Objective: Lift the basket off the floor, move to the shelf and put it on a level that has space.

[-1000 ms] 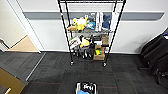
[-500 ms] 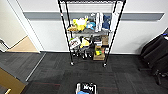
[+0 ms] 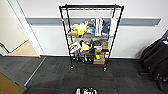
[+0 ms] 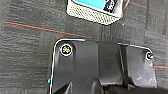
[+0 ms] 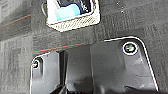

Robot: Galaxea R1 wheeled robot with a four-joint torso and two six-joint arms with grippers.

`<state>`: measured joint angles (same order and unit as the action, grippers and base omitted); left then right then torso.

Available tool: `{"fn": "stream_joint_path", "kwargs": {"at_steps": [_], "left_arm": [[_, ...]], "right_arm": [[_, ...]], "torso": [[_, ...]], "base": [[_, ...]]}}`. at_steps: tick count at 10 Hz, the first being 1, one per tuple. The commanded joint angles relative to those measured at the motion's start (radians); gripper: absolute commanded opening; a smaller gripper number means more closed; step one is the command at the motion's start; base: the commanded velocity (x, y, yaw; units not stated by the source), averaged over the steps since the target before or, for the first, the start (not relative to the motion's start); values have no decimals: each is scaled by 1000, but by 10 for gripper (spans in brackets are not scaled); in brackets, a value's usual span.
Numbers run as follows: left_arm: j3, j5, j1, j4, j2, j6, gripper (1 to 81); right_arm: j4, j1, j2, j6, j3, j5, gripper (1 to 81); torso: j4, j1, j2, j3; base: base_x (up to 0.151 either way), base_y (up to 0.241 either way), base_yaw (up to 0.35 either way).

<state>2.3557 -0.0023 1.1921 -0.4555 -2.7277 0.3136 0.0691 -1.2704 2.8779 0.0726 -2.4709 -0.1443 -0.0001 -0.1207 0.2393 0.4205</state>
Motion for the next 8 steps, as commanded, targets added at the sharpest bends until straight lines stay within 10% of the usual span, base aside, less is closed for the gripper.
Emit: {"fn": "stream_joint_path", "kwargs": {"at_steps": [1, 3, 8], "left_arm": [[0, 180, -140, -100, 35, 2, 811], [8, 188, -185, -110, 29, 1, 811], [11, 234, -246, -138, 38, -1, 811]], "right_arm": [[73, 100, -65, 6, 70, 95, 811], [93, 140, -93, 6, 115, 124, 811], [149, 215, -133, 15, 176, 156, 811]], "torso": [[0, -64, 99, 0], [0, -104, 163, 0], [0, -198, 311, 166]], "base": [[0, 0, 0], [0, 0, 0], [0, 0, 0]]}}
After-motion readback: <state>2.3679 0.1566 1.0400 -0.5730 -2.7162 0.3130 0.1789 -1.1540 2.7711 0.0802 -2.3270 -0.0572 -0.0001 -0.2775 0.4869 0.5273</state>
